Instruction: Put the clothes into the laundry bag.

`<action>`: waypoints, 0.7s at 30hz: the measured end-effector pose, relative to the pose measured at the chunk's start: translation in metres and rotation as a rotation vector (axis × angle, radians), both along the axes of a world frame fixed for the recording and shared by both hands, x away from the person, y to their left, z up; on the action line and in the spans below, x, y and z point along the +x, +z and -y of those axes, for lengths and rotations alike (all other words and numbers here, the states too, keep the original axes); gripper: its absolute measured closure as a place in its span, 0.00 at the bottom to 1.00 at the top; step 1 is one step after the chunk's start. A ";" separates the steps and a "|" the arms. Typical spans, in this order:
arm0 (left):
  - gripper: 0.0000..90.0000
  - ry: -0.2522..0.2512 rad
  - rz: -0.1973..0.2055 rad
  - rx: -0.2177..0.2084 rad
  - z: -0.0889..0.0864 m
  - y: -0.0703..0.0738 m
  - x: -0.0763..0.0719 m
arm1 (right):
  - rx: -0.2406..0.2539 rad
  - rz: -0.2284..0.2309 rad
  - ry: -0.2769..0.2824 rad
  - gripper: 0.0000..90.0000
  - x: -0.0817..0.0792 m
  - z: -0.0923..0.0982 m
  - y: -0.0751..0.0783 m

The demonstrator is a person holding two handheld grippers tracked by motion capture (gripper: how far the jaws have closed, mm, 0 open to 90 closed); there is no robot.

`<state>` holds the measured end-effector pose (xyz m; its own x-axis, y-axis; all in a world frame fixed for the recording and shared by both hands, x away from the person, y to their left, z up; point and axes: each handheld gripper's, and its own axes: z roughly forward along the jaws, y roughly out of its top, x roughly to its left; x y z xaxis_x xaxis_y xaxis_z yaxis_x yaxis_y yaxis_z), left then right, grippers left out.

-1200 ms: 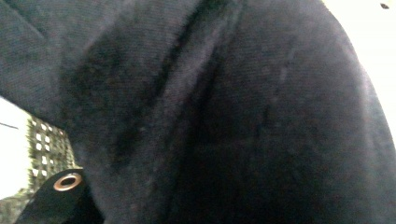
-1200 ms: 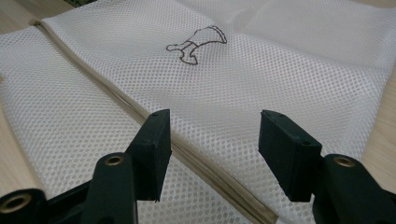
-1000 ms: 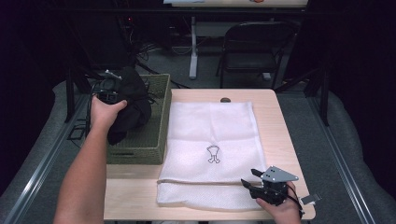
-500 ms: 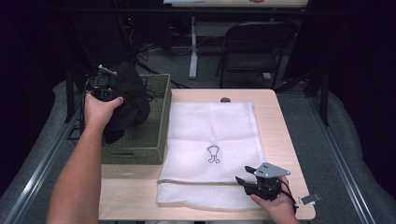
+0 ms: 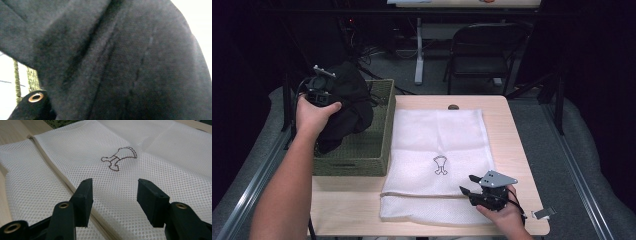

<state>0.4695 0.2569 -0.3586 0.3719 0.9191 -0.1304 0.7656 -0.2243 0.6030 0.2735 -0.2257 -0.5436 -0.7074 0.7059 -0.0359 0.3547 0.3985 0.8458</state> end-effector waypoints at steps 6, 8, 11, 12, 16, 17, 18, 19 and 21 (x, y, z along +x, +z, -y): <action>0.74 -0.088 -0.021 -0.003 0.006 0.009 -0.006 | 0.002 0.012 -0.016 0.53 0.000 0.006 0.004; 0.74 -0.121 -0.011 -0.007 0.008 0.012 -0.007 | -0.001 0.018 -0.023 0.54 0.000 0.008 0.005; 0.74 -0.162 -0.007 -0.004 0.013 0.018 -0.012 | 0.008 0.011 -0.032 0.54 0.000 0.011 0.005; 0.74 -0.174 -0.004 0.005 0.015 0.020 -0.014 | 0.005 0.008 -0.032 0.54 0.000 0.011 0.005; 0.74 -0.225 0.004 0.032 0.019 0.027 -0.022 | -0.006 0.002 -0.023 0.55 0.001 0.011 0.005; 0.74 -0.228 0.003 0.030 0.019 0.029 -0.024 | -0.013 -0.001 -0.019 0.55 0.001 0.010 0.005; 0.74 -0.236 0.004 0.022 0.018 0.030 -0.026 | -0.021 0.002 -0.016 0.55 0.001 0.009 0.005; 0.74 -0.240 0.005 0.015 0.018 0.031 -0.027 | -0.020 0.001 -0.016 0.56 0.000 0.008 0.005; 0.74 -0.251 0.010 -0.003 0.017 0.035 -0.032 | -0.020 0.005 -0.016 0.56 0.000 0.007 0.005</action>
